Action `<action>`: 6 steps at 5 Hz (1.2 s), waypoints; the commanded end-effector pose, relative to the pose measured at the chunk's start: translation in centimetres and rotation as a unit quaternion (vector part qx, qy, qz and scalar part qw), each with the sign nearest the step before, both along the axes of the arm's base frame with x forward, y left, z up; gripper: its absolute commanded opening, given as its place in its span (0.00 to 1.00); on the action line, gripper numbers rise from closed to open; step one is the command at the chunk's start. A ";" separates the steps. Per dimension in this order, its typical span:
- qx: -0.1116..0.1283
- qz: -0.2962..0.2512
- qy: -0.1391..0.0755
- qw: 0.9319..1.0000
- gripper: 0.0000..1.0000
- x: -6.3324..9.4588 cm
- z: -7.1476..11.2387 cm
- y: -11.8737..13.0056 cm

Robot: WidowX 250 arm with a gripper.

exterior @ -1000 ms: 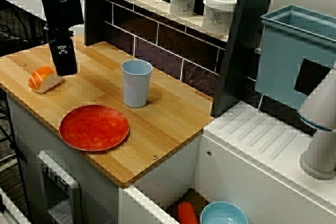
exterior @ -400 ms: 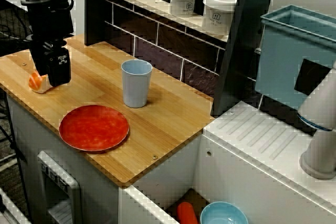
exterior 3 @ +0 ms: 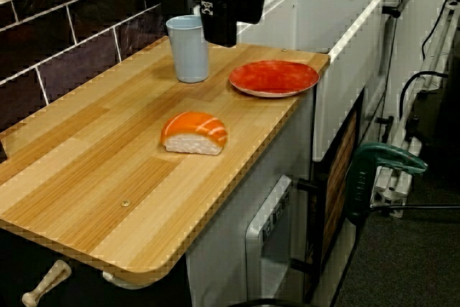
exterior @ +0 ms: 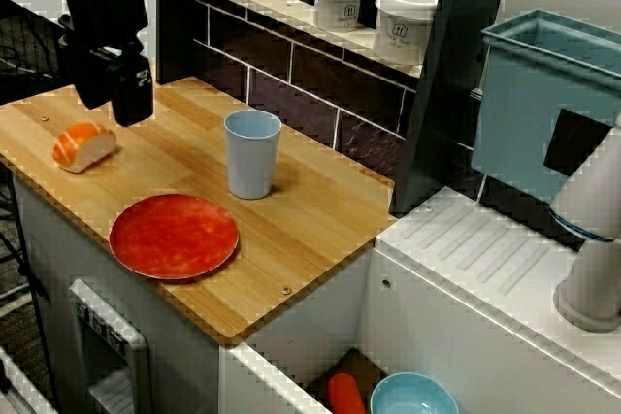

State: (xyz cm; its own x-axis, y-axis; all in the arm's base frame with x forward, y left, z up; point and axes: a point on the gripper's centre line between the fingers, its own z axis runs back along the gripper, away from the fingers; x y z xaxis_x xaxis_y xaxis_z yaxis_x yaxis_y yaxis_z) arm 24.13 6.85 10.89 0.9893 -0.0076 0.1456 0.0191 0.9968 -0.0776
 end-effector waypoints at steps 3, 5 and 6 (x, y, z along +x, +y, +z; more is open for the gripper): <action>0.022 0.059 -0.038 0.997 1.00 6.3 1.9 -1.6; 0.007 0.067 -0.025 0.997 1.00 6.7 1.2 -2.1; 0.002 0.067 -0.022 0.997 1.00 7.0 1.0 -2.5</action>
State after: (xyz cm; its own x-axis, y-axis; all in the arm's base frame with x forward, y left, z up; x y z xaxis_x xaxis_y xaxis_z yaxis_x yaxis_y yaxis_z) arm 30.58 4.70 10.51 0.9819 0.1278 0.1400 -0.1160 0.9892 -0.0893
